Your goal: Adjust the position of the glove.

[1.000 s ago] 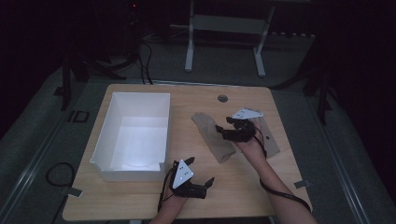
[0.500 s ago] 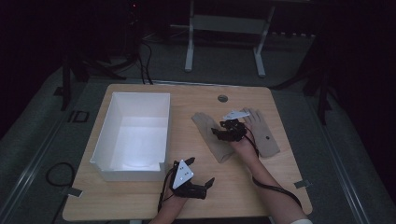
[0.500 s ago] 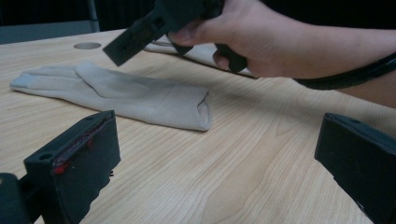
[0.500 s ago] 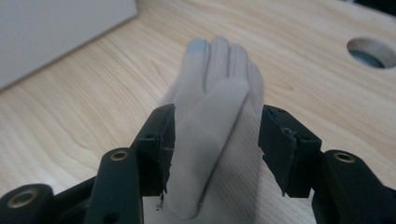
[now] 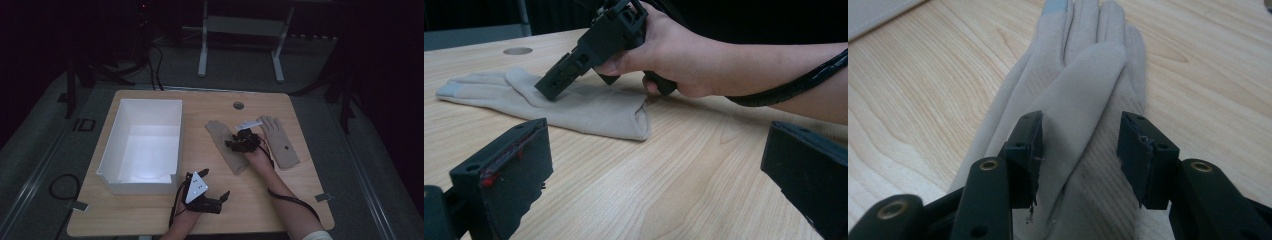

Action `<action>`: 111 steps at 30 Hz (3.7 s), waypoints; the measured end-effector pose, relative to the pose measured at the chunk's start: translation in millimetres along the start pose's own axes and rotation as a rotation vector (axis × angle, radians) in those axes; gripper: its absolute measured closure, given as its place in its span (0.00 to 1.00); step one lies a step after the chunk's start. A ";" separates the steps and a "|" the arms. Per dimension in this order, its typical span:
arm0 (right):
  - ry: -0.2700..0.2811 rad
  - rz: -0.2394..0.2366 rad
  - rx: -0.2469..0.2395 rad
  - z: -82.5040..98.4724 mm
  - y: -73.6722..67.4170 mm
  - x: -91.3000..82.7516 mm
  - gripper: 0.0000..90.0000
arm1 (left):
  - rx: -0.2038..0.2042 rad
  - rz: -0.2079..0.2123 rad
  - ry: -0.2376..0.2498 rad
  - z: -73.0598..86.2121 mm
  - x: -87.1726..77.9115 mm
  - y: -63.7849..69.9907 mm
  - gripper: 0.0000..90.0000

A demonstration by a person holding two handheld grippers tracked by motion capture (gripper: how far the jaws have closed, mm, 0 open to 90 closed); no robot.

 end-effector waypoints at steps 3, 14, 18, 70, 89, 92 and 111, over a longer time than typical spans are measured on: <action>-0.005 0.016 -0.034 1.5 -2.0 1.8 0.58 | -0.001 0.000 0.000 0.0 0.1 -0.2 0.00; -0.030 0.031 -0.025 -0.8 -7.8 -0.8 0.88 | -0.006 -0.001 -0.001 0.0 0.3 -0.6 0.00; 0.027 0.043 0.048 -12.1 -8.8 -17.7 0.89 | -0.009 -0.001 0.000 0.0 0.2 -0.9 0.00; 0.092 0.297 0.276 63.8 -15.4 -62.6 0.65 | 0.000 0.002 -0.002 0.0 0.3 -0.1 0.00; 0.201 0.281 0.255 39.3 57.7 -120.2 0.58 | -0.015 0.004 0.000 0.0 0.1 -1.5 0.00; 0.184 0.303 0.238 41.6 74.4 -125.7 0.58 | -0.018 0.004 0.001 -0.1 0.1 -1.6 0.00; 0.076 0.324 0.181 45.0 131.3 -115.5 0.52 | -0.022 0.006 0.003 0.0 -0.1 -2.1 0.00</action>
Point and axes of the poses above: each handheld gripper's, and its own axes: x roughly forward along the jaws, z roughly out of its underside, y roughly to its right, the point moved 6 cm from there along x, roughly forward along the jaws, and after that the axes turned 5 degrees about x, right-handed, at the moved point
